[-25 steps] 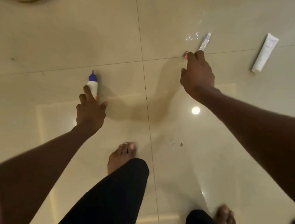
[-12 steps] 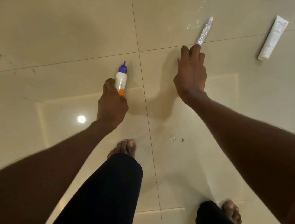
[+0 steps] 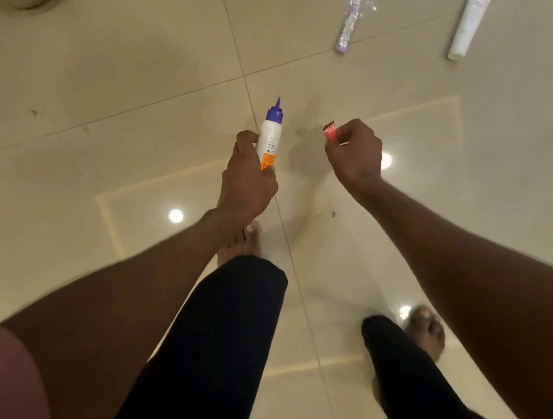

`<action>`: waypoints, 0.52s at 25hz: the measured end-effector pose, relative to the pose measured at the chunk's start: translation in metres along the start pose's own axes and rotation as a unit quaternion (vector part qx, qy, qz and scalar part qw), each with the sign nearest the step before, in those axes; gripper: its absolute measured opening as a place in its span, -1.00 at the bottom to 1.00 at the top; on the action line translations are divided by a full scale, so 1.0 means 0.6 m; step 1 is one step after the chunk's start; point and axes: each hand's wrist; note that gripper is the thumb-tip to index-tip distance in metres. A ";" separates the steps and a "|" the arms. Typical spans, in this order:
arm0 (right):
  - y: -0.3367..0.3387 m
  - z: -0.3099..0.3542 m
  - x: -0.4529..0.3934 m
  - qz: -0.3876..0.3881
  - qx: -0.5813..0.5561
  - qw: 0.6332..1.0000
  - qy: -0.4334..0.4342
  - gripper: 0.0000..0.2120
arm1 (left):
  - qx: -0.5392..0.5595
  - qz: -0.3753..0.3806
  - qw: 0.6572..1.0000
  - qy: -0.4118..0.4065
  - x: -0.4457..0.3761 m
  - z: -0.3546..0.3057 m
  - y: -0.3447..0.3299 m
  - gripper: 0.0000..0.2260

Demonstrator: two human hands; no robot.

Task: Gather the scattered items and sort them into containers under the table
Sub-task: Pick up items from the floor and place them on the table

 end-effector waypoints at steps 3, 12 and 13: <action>0.159 0.004 0.150 -0.014 -0.178 0.981 -0.074 -0.83 | 0.064 0.038 0.997 0.025 0.136 -0.133 0.027 -0.52; 0.632 -0.108 0.567 -0.182 -0.280 0.929 -0.160 -0.72 | 0.000 0.195 0.977 -0.092 0.600 -0.548 -0.018 -0.56; 0.666 -0.139 0.595 -0.205 -0.293 0.918 -0.171 -0.72 | -0.009 0.213 0.971 -0.112 0.634 -0.578 -0.049 -0.55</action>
Point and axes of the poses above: each hand's wrist, its own x-axis away from the middle knuckle, its own y-axis out of the back of the hand, z = x × y, and after that the axes turned 11 degrees about x, right-handed
